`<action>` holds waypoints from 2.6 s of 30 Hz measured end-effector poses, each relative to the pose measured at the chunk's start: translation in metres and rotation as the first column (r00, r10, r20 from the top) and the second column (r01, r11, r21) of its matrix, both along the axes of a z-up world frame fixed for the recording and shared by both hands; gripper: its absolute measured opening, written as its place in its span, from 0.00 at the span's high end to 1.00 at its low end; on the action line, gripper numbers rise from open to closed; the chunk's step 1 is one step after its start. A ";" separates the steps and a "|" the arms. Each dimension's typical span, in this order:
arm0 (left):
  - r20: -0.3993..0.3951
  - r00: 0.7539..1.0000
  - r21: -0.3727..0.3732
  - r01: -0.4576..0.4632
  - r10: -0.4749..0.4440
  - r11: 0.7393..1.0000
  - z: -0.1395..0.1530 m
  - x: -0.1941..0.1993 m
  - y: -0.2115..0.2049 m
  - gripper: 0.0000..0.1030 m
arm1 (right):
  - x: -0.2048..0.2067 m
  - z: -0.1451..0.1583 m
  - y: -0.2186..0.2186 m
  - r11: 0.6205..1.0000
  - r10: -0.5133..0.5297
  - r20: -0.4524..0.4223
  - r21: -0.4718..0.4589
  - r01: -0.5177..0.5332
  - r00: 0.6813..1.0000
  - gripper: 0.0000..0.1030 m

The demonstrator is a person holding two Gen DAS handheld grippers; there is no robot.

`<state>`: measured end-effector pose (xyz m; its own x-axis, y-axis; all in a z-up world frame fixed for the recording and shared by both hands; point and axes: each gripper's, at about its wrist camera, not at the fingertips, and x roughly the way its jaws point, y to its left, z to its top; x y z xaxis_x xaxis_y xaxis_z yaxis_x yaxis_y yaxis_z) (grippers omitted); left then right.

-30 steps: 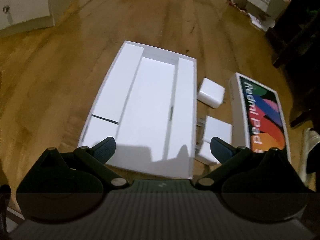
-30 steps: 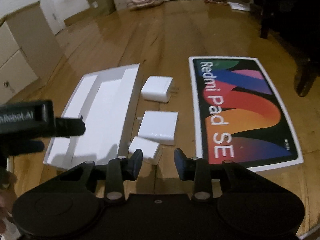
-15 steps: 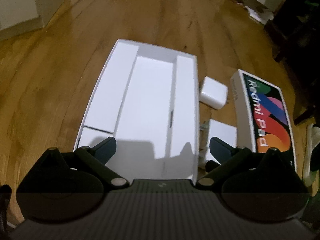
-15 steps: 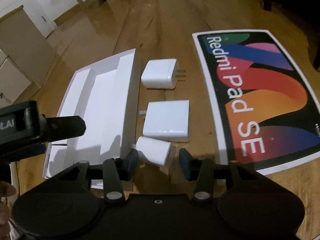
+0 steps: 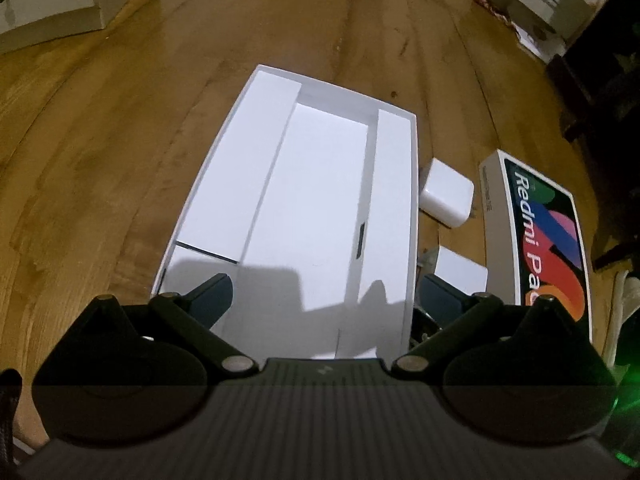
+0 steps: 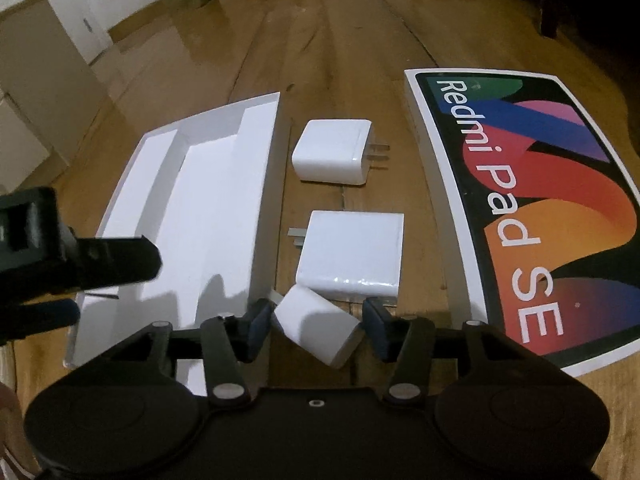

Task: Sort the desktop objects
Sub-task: 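Grasp the small white adapter with the right tool and lift it, then carry the small adapter into a tray compartment and open the right tool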

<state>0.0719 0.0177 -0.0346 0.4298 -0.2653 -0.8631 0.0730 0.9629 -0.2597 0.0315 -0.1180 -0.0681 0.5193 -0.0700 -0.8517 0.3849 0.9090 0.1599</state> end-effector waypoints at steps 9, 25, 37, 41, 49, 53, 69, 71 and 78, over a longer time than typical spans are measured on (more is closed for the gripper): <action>0.007 1.000 0.015 -0.004 0.003 1.000 0.007 -0.001 0.003 0.01 | -0.004 0.017 0.001 0.999 0.007 0.051 -0.036 -0.005 0.999 0.46; 0.084 0.996 0.076 0.012 -0.018 0.997 0.036 -0.012 0.022 0.01 | -0.006 0.040 0.064 0.960 0.278 0.146 -0.066 -0.271 0.949 0.46; 0.017 1.000 0.094 -0.020 0.019 0.995 0.011 -0.003 0.033 0.01 | 0.014 0.010 0.083 0.915 0.399 0.106 -0.117 -0.387 0.911 0.46; 0.004 1.000 0.097 -0.019 0.018 0.995 0.008 -0.001 0.033 0.01 | 0.019 0.000 0.082 0.913 0.403 0.087 -0.102 -0.394 0.911 0.46; -0.003 1.000 0.107 -0.023 0.023 0.994 0.007 0.000 0.034 0.01 | 0.019 -0.006 0.076 0.900 0.433 0.085 -0.103 -0.424 0.897 0.40; 0.010 0.999 0.142 -0.041 0.040 0.989 0.012 -0.002 0.037 0.01 | 0.016 0.003 0.063 0.897 0.439 0.092 -0.096 -0.431 0.894 0.36; 0.061 0.998 0.083 0.002 -0.007 0.997 0.027 -0.007 0.013 0.01 | -0.002 0.047 -0.096 0.995 0.103 -0.139 0.007 -0.103 0.985 0.23; 0.081 0.997 0.051 0.004 -0.008 0.999 0.031 -0.009 0.007 0.01 | -0.001 0.054 -0.113 0.996 0.080 -0.112 0.055 -0.074 0.991 0.23; 0.057 0.988 0.071 0.138 -0.142 0.988 0.017 -0.010 -0.024 0.02 | 0.009 0.055 -0.136 0.989 0.043 -0.098 0.144 -0.029 0.994 0.23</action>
